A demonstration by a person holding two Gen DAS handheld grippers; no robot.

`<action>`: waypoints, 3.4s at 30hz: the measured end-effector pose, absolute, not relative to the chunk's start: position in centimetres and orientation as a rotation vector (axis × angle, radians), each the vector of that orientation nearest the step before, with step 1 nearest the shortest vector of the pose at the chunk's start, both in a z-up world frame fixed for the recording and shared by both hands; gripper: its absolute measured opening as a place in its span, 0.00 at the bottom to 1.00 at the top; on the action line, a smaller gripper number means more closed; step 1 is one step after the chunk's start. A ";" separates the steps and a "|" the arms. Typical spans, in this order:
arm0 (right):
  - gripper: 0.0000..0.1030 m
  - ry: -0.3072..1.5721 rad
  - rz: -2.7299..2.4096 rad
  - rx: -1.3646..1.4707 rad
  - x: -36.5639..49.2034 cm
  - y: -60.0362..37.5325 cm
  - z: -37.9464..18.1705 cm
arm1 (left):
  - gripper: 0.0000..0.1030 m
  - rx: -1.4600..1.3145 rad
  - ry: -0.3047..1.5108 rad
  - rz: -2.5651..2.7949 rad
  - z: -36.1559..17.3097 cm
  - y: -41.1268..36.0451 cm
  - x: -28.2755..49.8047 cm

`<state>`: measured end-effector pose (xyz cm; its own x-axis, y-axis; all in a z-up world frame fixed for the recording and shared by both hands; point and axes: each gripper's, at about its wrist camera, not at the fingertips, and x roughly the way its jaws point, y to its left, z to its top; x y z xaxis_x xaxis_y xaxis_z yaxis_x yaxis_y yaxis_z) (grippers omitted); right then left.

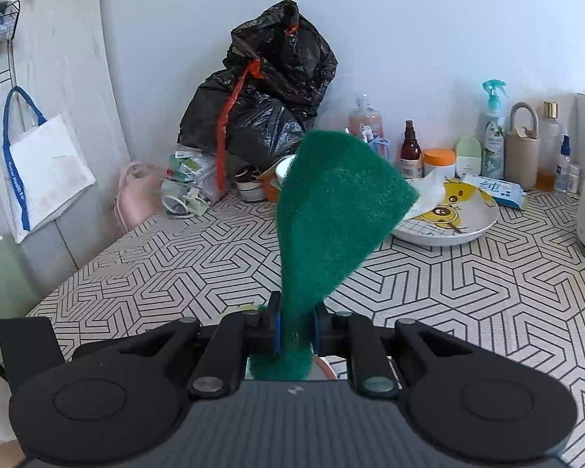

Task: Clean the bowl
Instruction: 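Rub the green pad along the inner rim while the left tool holds the bowl, then press the pad into the bowl interior while the left tool holds the bowl tilted, then open the right tool and drop the green pad onto the table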

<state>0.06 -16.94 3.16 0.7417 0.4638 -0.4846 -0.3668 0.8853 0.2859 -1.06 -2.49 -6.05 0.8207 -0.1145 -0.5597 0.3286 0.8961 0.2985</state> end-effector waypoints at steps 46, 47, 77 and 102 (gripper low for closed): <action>0.15 0.751 0.416 0.280 -0.1 -20.7 -0.8 | 0.43 0.381 0.570 -0.221 -5.9 -2.8 -0.2; 0.15 0.747 0.418 0.285 -0.3 -20.9 -0.6 | 0.43 0.380 0.572 -0.223 -5.9 -2.7 -0.2; 0.19 0.805 0.507 0.312 0.7 -19.5 -1.5 | 0.43 0.369 0.578 -0.249 -5.9 -2.4 0.0; 0.76 0.860 0.419 0.082 1.0 -18.2 -1.0 | 0.43 0.333 0.602 -0.283 -5.8 -2.1 0.2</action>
